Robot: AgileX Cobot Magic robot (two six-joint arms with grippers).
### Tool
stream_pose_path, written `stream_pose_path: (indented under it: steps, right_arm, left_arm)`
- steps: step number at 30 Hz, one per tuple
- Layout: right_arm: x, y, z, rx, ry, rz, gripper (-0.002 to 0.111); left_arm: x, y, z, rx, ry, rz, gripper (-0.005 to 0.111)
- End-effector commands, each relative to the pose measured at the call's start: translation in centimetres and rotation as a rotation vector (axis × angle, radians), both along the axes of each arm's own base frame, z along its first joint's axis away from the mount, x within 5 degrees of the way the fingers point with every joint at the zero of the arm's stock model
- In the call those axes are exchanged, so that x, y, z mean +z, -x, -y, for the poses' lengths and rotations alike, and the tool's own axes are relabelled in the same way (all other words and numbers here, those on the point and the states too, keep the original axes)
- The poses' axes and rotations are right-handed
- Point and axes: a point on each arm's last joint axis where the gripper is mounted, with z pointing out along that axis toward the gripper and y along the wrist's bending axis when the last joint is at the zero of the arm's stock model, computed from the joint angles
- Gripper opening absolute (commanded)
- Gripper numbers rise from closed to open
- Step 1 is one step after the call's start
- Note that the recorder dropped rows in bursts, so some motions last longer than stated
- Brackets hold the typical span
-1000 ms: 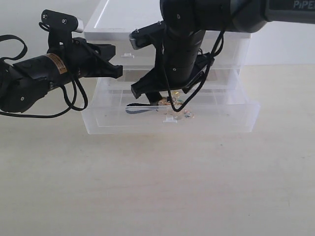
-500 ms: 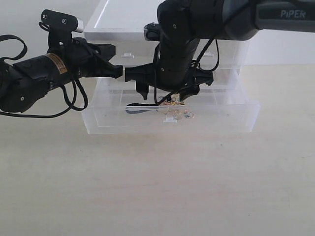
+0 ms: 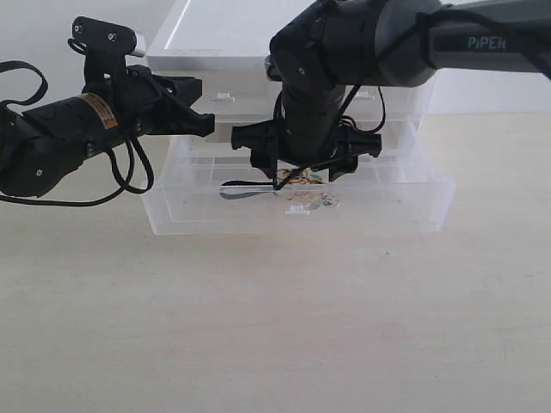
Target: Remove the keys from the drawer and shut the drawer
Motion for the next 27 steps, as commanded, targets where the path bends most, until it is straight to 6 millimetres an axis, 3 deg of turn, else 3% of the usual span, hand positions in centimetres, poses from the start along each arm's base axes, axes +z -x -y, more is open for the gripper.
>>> stream_pose_path:
  steps: [1,9,12,17,27]
  right_arm:
    - [-0.25,-0.21,0.04,-0.007,0.007,-0.001,0.064]
    - [-0.50,-0.15,0.02,-0.013,0.008,-0.016,0.059]
    - [-0.54,-0.06,0.13,-0.020,0.018,-0.027,0.041]
    - [-0.58,0.02,0.25,-0.008,0.038,-0.037,-0.001]
    - [0.07,0.15,0.40,0.043,0.063,-0.026,0.000]
  left_arm:
    - [0.41,-0.20,0.04,0.010,0.031,0.024,0.004]
    - [0.41,-0.20,0.04,0.010,0.031,0.024,0.004]
    - [0.41,-0.20,0.04,0.010,0.031,0.024,0.004]
    - [0.41,-0.20,0.04,0.010,0.031,0.024,0.004]
    - [0.41,-0.20,0.04,0.010,0.031,0.024,0.004]
